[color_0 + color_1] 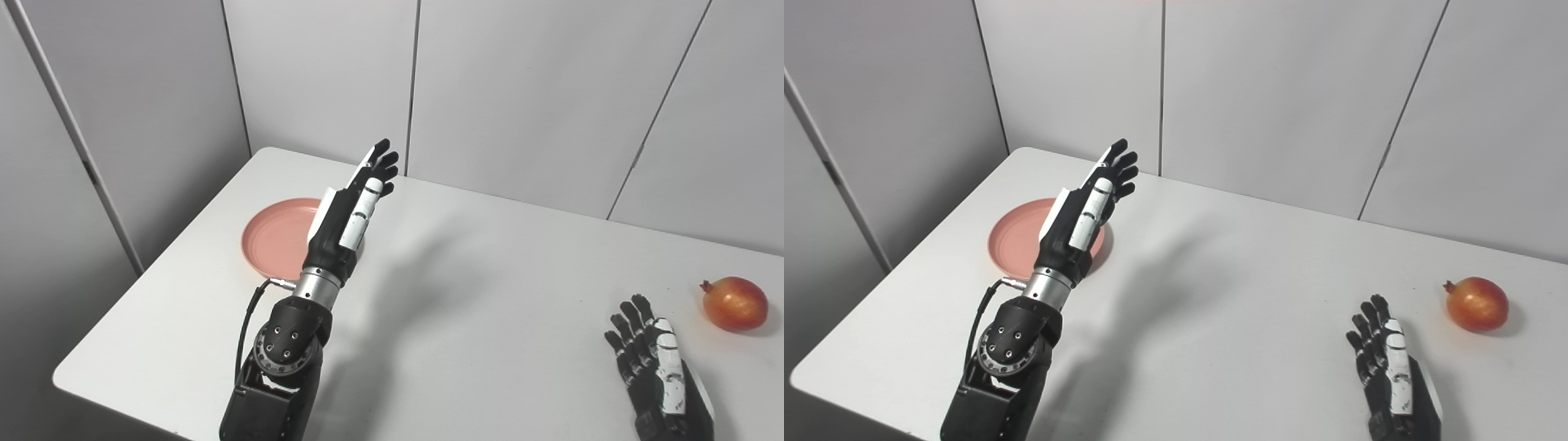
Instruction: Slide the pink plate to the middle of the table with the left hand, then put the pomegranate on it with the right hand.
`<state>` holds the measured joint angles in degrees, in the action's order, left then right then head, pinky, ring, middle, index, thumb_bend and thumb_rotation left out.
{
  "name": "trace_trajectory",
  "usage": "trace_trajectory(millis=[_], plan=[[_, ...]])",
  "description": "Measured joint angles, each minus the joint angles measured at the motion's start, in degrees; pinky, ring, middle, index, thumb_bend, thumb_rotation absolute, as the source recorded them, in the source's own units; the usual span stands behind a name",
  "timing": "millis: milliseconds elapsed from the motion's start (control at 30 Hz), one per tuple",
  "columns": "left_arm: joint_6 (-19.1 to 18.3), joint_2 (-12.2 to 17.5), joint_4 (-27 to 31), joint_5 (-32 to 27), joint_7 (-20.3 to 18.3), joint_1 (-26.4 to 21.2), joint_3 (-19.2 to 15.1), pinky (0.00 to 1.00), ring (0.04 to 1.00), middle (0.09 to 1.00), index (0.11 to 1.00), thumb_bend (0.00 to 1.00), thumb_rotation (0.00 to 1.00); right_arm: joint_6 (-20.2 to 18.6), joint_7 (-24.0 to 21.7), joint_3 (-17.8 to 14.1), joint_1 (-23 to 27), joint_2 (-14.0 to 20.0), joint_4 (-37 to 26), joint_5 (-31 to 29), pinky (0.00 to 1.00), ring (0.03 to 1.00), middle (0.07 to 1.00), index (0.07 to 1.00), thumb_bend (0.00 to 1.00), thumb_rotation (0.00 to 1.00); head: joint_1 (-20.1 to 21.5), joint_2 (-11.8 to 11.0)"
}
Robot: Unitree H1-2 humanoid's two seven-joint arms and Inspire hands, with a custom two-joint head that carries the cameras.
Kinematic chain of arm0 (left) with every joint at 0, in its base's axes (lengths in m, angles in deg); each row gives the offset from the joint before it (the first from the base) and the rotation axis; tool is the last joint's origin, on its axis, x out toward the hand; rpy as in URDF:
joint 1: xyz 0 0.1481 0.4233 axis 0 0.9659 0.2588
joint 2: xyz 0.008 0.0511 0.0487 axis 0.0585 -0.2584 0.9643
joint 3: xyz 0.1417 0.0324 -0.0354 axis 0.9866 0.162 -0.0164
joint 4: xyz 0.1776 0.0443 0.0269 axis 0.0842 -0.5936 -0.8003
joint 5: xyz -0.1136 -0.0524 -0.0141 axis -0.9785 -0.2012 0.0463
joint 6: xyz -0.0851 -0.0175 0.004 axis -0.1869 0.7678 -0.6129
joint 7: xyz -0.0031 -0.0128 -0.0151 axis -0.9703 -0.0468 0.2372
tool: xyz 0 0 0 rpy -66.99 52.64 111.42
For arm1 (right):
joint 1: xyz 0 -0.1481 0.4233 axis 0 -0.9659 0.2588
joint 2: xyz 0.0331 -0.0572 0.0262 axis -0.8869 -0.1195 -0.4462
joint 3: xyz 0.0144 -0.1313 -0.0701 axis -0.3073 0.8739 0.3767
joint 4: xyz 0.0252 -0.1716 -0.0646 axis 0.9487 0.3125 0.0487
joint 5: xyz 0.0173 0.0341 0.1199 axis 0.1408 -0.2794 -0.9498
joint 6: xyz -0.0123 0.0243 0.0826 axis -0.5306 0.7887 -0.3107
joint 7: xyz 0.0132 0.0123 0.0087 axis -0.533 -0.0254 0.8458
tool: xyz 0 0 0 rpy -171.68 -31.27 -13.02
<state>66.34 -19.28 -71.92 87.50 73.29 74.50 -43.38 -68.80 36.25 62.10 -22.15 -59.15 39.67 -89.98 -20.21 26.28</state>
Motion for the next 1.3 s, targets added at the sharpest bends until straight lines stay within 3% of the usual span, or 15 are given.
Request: trace_trajectory(millis=[200,533,767,1300], plan=[[-0.5,2.0,-0.7,-3.8,0.7,-0.6,-5.0,0.94,0.941,0.945,0.934,0.49,1.00,0.0,0.0,0.0,0.0,0.1,0.0,0.0,1.00,1.000,1.000,1.000,0.20,1.00,-0.3,-0.4],[-0.9,5.5,-1.9,-10.0,1.4,-3.0,-11.6,0.98,0.950,0.950,0.933,0.39,1.00,0.0,-0.4,-0.1,0.0,0.4,0.0,-0.1,1.00,1.000,1.000,1.000,0.19,1.00,-0.5,-1.4],[-1.0,7.1,-5.2,-12.7,2.1,-3.1,-14.5,0.93,0.932,0.943,0.934,0.39,1.00,0.0,-0.5,-0.1,-0.1,0.5,0.0,-0.2,1.00,1.000,1.000,1.000,0.17,1.00,-0.8,-1.8],[-0.9,10.8,-10.2,-16.8,3.8,-4.9,-19.5,0.94,0.939,0.938,0.924,0.41,1.00,0.0,-1.0,-0.1,-0.5,0.6,-0.4,-1.4,1.00,1.000,1.000,1.000,0.17,1.00,-1.8,-1.3]])
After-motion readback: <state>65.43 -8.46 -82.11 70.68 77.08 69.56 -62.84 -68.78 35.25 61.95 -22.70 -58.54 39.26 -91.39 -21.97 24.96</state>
